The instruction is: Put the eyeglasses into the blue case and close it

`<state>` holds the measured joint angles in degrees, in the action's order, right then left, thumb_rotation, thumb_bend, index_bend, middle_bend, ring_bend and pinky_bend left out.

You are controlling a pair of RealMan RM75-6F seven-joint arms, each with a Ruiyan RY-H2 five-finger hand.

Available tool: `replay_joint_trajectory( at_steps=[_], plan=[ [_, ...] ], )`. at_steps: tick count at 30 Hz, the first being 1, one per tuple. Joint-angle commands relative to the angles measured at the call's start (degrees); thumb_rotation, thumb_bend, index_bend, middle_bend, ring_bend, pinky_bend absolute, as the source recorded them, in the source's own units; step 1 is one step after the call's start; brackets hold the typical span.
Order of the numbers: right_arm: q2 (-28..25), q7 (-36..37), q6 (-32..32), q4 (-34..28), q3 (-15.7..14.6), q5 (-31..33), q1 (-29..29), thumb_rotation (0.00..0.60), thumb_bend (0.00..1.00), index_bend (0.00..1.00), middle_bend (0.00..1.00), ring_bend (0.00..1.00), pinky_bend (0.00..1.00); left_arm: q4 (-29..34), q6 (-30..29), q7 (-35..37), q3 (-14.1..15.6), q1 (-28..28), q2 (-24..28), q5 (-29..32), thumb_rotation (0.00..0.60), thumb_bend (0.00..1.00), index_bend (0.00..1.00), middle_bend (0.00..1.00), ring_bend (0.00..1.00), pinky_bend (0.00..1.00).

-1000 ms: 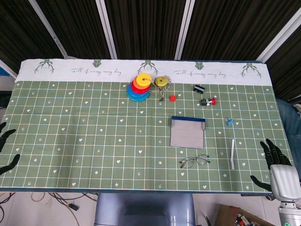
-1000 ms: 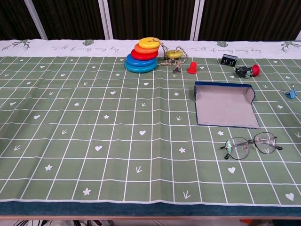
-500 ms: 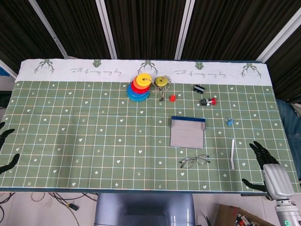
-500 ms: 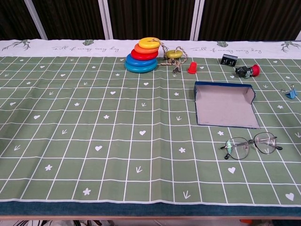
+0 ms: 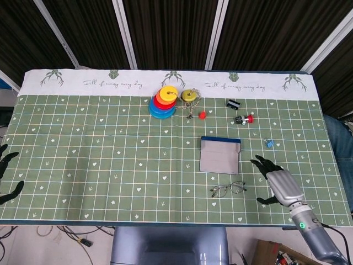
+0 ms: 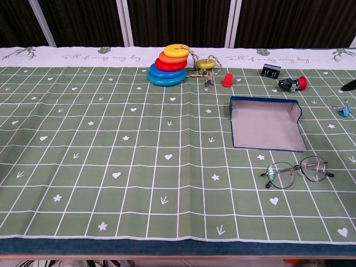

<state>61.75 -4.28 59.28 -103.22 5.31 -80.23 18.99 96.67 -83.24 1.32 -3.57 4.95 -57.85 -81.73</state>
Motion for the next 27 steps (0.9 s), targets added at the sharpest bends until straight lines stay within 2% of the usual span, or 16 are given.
replay_joint_trajectory(
  at_steps=[1,8,12,27],
  plan=[
    [2.1,-3.07,-1.8,-1.48,1.71,2.97,2.07,0.6,0.17,0.18,0.0,0.11,0.25,0.01,-0.03,0.05,-0.02,-0.01,0.01,0.03,0.6,0.3,0.15,0.01,0.0,0.0],
    [7.62,-8.78,-3.86,-0.78,2.25,8.08,5.4,0.6,0.22,0.3,0.0,0.11,0.25,0.09,0.4,0.1,-0.14,0.07,0.2,0.6,0.6,0.3,0.15,0.01,0.0,0.0],
    [12.48,-12.08,-3.65,2.48,1.84,9.32,6.91,0.6,0.27,0.34,0.0,0.11,0.25,0.14,0.24,0.5,-0.32,0.04,0.28,0.73,0.6,0.3,0.15,0.01,0.0,0.0],
    [15.51,-11.87,-2.28,6.57,1.15,11.58,7.26,0.6,0.31,0.46,0.02,0.12,0.25,0.38,0.22,-0.08,-0.41,0.01,0.16,1.1,0.6,0.31,0.16,0.01,0.0,0.0]
  ],
)
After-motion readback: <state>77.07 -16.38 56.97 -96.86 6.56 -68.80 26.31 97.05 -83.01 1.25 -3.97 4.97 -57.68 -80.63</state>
